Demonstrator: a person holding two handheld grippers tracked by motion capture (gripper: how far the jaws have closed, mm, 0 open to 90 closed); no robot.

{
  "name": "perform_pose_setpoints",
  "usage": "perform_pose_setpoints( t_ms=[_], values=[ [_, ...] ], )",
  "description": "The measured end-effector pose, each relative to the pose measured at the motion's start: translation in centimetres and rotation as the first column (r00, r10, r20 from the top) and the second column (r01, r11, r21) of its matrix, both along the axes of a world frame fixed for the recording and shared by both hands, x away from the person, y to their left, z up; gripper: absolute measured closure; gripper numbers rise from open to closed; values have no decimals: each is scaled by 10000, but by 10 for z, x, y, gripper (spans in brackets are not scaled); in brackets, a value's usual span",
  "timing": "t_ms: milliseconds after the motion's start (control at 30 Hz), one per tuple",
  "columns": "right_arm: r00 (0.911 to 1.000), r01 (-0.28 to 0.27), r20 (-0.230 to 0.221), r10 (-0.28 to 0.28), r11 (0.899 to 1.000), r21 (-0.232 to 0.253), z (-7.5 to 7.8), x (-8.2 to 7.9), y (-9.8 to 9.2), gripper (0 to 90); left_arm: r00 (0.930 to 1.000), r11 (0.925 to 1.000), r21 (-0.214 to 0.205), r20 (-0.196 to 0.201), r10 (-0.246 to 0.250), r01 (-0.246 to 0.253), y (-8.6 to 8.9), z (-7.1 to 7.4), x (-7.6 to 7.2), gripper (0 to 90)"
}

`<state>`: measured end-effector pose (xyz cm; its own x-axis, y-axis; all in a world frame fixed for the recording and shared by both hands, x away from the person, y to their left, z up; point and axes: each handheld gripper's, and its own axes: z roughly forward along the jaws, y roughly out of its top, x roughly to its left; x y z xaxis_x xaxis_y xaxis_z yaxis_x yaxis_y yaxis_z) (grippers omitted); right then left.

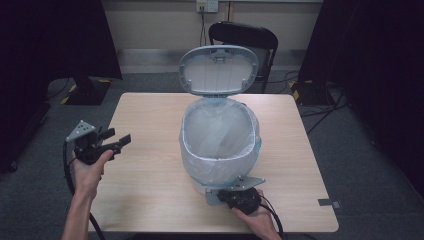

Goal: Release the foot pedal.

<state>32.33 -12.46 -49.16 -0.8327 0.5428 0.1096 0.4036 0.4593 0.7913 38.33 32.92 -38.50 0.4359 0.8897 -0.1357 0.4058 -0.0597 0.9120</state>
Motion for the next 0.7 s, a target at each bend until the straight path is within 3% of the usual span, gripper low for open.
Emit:
perform_pose_setpoints(
  t_ms=[67, 133, 200, 233, 400, 467, 500, 533, 567, 667, 700],
  values=[
    [10000, -1, -7, 1, 10000, 17, 0, 0, 0, 827, 9989, 9968, 783, -435, 172, -138, -2, -16, -3, 262],
    [10000, 40, -55, -40, 10000, 40, 0, 1, 0, 826, 9965, 9980, 624, -829, -59, 111, -3, -33, -6, 262],
    [10000, 27, -33, -27, 10000, 35, 0, 0, 0, 823, 9893, 9957, 888, -1453, -135, 266, -3, -55, -8, 262],
    [10000, 27, -33, -27, 10000, 35, 0, 0, 0, 823, 9893, 9957, 888, -1453, -135, 266, -3, -55, -8, 262],
    [10000, 55, -67, -54, 9999, 158, 0, 0, -1, 818, 9749, 9929, 1130, -2226, -117, 377, -4, -86, -17, 261],
    [10000, 53, -83, -52, 9998, 186, 0, 0, -1, 818, 9730, 9944, 997, -2306, -101, 340, -5, -90, -17, 261],
    [9999, 57, -107, -54, 9998, 212, 0, 0, -1, 819, 9655, 9939, 895, -2573, -394, 644, -6, -93, -17, 261],
    [10000, 57, -82, -55, 9997, 225, 0, 1, -1, 818, 9577, 9892, 1153, -2826, -542, 900, -9, -97, -17, 263],
    [10000, 71, -31, -70, 9997, 234, 1, 0, -1, 812, 9584, 9766, 2045, -2855, -56, 666, -14, -104, -19, 263],
    [10000, 60, 23, -61, 9992, 392, 3, -1, -2, 810, 9525, 9801, 1831, -3039, -174, 764, -15, -110, -19, 248],
    [10000, 60, 23, -61, 9992, 392, 3, -1, -2, 810, 9565, 9736, 2129, -2911, -166, 817, -16, -111, -20, 248]
  ],
)
